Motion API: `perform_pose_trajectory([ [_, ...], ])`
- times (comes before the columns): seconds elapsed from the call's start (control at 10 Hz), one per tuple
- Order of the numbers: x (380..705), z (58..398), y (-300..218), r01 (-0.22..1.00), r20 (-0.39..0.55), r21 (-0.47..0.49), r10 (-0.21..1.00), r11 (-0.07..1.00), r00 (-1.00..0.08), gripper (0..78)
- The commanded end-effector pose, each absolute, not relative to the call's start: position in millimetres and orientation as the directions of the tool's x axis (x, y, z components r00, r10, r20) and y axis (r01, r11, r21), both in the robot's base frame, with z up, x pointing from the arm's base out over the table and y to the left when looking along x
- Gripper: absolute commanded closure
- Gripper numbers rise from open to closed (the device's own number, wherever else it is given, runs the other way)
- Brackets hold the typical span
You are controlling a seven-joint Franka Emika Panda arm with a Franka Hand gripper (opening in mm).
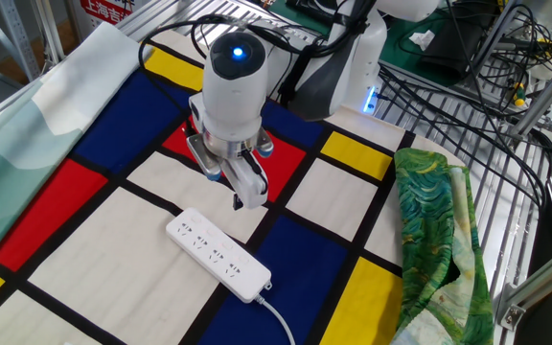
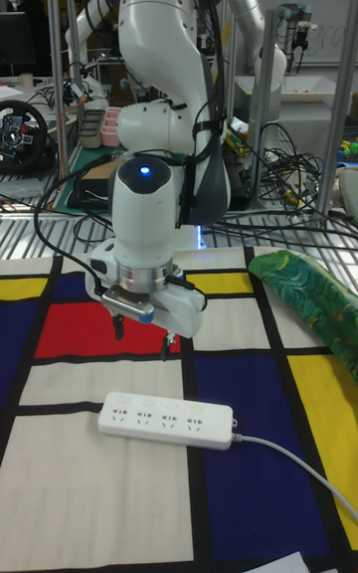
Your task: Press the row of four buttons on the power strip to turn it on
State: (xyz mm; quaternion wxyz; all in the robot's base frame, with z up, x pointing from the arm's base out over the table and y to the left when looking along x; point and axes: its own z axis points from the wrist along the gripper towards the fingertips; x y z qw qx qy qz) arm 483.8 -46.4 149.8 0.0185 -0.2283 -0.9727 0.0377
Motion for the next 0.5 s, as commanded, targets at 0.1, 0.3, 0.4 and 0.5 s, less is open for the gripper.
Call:
perform_pose_trajectory([
  [0.1, 485.2, 150.0, -45.9, 0.452, 0.018, -0.080, 0.455, 0.888, -0.890, 0.2],
  [0.3, 485.3, 149.8, -45.7, 0.467, 0.020, -0.074, 0.469, 0.881, -0.883, 0.2],
  [0.4, 485.3, 149.8, -45.7, 0.482, 0.019, -0.070, 0.484, 0.873, -0.875, 0.2],
  [0.5, 485.3, 149.8, -45.7, 0.496, 0.013, -0.073, 0.498, 0.865, -0.867, 0.2],
])
